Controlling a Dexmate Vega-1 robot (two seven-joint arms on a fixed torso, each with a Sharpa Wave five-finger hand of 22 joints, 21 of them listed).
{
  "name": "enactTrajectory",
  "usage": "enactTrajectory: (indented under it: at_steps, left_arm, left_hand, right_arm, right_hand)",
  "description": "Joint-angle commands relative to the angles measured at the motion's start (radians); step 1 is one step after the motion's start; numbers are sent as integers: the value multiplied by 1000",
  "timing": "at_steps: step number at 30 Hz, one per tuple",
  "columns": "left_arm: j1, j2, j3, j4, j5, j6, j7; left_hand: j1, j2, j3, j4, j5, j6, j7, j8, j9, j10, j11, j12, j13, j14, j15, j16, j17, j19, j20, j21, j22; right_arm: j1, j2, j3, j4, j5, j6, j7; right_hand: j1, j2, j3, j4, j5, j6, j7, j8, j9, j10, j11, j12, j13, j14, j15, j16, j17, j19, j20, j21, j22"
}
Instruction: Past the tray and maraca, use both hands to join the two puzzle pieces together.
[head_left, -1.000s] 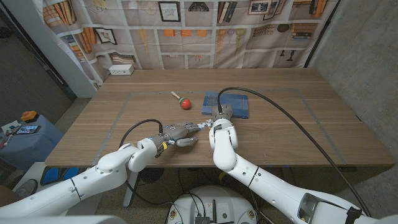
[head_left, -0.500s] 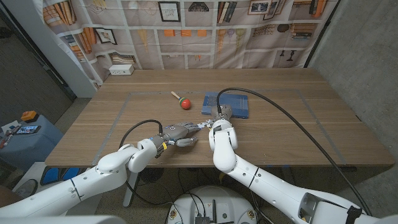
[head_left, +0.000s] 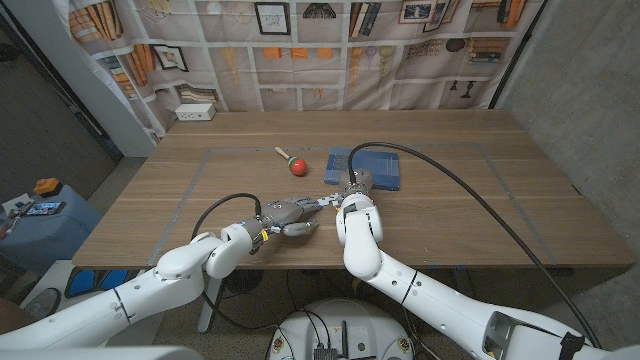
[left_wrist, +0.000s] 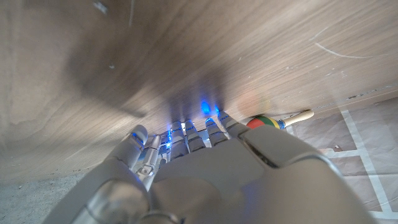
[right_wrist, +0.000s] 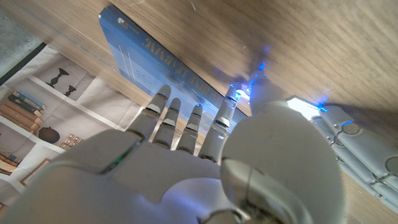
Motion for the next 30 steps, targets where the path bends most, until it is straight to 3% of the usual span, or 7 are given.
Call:
enactTrajectory:
  at_steps: [1, 30]
  left_arm:
    - [12, 0, 1, -4, 2, 3, 11]
    - [11, -6, 5, 6, 5, 3, 24]
  left_hand:
    - [6, 80, 10, -1, -1, 10, 1, -3, 3, 4, -3, 3, 6, 8, -129, 1, 2, 6, -77, 2, 4]
    - [8, 84, 10, -6, -3, 16, 0, -3, 3, 7, -2, 3, 6, 10, -128, 2, 2, 6, -76, 2, 4]
  right_arm:
    - [-4, -5, 2, -13, -4, 16, 6]
    - [11, -13, 1, 1, 8, 31, 9]
  right_hand:
    - [6, 6, -6, 1, 0, -6, -1, -3, 5, 5, 3, 0, 1, 2, 3, 5, 1, 8, 3, 4, 2]
    - [8, 0, -11, -1, -1, -17, -2, -12, 5, 4, 5, -2, 1, 1, 2, 4, 2, 7, 11, 2, 2]
